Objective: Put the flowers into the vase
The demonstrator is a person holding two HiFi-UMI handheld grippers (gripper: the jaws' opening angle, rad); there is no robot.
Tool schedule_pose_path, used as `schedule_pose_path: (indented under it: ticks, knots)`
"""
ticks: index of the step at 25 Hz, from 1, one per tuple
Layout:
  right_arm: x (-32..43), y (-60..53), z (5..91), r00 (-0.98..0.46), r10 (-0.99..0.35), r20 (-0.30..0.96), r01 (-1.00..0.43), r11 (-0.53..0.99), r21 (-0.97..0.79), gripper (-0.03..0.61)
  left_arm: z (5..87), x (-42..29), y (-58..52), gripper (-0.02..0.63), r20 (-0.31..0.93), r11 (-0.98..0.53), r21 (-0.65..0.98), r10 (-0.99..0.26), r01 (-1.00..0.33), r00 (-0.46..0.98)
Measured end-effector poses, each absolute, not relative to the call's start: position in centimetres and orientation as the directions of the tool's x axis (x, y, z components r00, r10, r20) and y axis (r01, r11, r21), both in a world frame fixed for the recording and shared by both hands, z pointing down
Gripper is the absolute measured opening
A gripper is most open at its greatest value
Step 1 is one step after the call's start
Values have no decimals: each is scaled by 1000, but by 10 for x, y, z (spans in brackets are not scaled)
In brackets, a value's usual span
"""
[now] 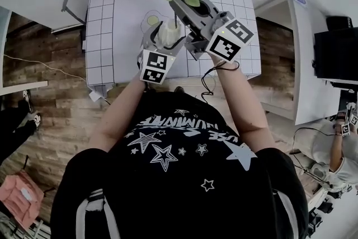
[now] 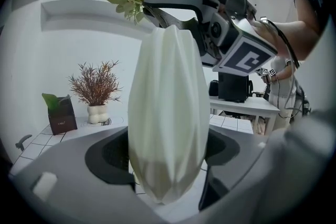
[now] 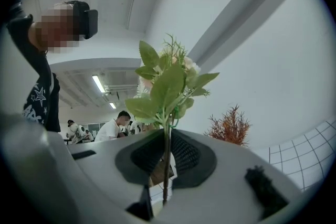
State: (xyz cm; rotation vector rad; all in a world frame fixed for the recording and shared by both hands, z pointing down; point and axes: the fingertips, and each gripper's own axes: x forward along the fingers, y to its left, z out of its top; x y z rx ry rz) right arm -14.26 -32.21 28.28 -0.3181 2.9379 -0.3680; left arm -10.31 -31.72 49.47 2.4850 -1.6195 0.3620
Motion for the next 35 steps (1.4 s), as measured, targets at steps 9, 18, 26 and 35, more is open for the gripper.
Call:
schedule_pose_path:
  ticks: [9, 18, 26, 35]
  knots:
    - [-122, -302, 323, -973, -227, -36, -211, 945, -250, 49, 497, -104, -317, 387, 288, -405, 5, -875, -914, 390]
    - [-114, -289, 356, -966, -237, 102, -252, 952, -172, 61, 495, -103, -317, 387, 287, -398, 7, -878, -918, 383]
    - [-112, -281, 357, -960, -242, 137, -259, 959, -119, 139, 490, -100, -318, 387, 289, -388, -1, -883, -922, 371]
    - [-95, -281, 366, -952, -253, 172, -276, 954, -121, 177, 492, -106, -320, 387, 271, -358, 22, -897, -933, 350]
